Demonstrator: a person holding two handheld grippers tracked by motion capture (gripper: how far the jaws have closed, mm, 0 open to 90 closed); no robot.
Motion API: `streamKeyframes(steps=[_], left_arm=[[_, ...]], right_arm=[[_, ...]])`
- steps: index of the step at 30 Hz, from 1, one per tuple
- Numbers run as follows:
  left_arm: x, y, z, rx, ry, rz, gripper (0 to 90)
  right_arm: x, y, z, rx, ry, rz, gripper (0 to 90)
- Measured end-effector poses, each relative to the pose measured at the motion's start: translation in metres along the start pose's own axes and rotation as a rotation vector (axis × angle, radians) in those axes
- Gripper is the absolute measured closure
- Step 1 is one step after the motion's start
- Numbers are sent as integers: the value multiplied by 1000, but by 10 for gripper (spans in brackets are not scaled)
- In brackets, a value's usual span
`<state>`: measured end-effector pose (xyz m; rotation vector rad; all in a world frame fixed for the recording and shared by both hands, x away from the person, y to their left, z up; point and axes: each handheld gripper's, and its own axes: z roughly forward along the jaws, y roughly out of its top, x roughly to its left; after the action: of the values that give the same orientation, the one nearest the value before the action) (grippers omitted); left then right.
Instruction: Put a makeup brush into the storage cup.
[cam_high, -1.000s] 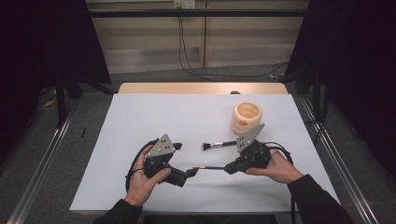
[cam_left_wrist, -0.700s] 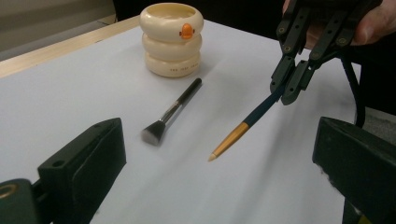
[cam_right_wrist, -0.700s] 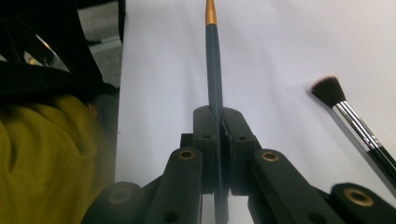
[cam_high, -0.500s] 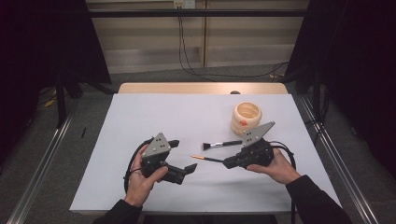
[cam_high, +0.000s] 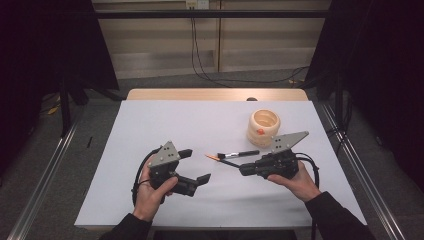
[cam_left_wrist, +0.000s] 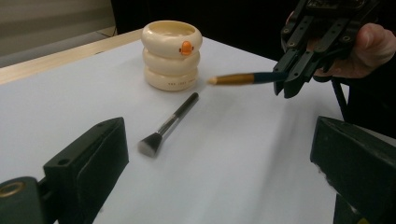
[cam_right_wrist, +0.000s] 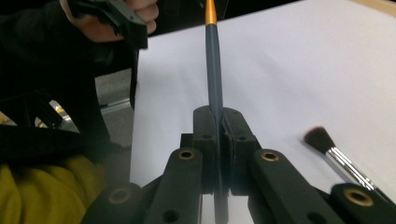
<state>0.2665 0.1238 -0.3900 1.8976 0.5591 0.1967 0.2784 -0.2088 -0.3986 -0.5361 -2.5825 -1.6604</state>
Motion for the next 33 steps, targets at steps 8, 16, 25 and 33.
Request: streamKeyframes(steps=[8, 16, 25, 33], left_arm=[[-2, 1, 3, -3, -6, 12, 43], [-3, 3, 4, -21, -6, 0, 44], [-5, 6, 9, -59, -3, -6, 44], [-12, 17, 16, -114, -22, 8, 52]], right_arm=[[3, 3, -2, -55, -25, -11, 853], [3, 4, -7, -149, -52, 12, 853], [6, 6, -6, -211, -50, 7, 853], [6, 7, -8, -226, -44, 12, 853]])
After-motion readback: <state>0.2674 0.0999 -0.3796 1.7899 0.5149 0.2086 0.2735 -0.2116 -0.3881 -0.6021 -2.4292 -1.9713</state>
